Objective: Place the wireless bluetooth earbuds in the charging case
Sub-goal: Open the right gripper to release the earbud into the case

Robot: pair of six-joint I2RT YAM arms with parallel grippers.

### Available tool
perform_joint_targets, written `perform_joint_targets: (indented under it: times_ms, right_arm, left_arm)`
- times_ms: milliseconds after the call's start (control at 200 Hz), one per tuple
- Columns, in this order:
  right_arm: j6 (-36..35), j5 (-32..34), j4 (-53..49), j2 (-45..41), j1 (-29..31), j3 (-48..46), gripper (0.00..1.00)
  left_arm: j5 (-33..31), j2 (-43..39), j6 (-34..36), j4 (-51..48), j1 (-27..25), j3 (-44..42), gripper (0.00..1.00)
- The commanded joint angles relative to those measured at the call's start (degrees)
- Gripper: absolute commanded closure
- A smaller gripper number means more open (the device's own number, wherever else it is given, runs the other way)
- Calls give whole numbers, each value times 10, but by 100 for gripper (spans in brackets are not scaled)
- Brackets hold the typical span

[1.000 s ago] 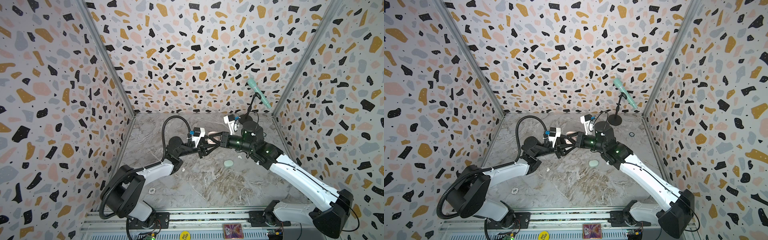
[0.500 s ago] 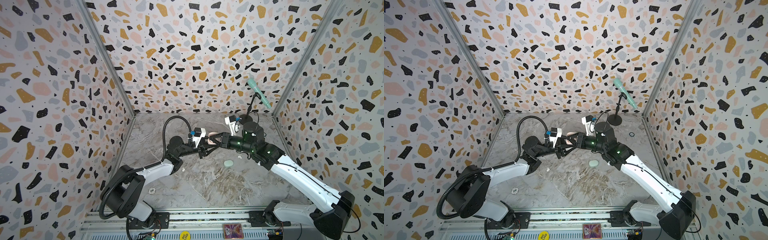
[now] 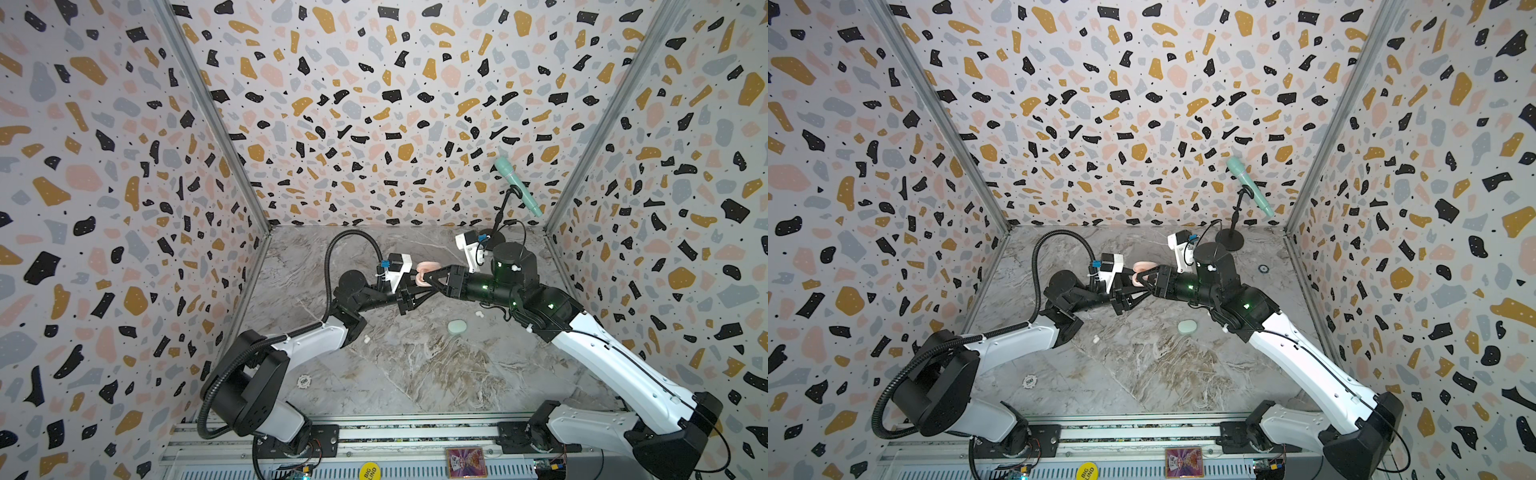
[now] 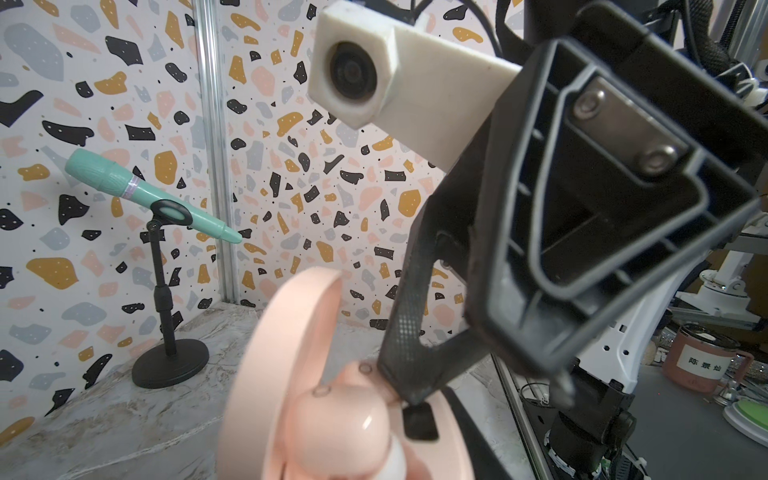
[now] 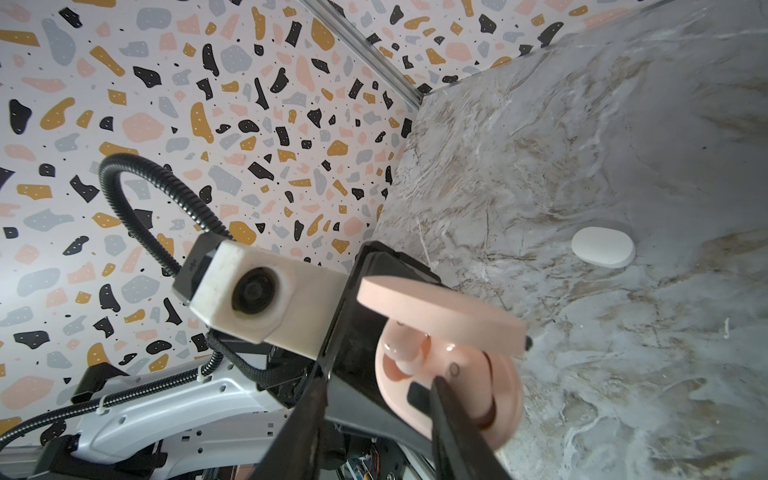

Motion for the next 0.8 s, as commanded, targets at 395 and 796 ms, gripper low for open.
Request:
perform_joint_targets:
  times_ms: [395, 796]
  right_arm:
    - [-34, 5, -24, 30, 10, 55, 57]
    - [-26, -5, -25, 50, 11, 70, 58]
  left_arm:
    - [6, -20, 19, 32, -2, 15, 74]
    - [5, -26, 37, 14, -4, 10, 74]
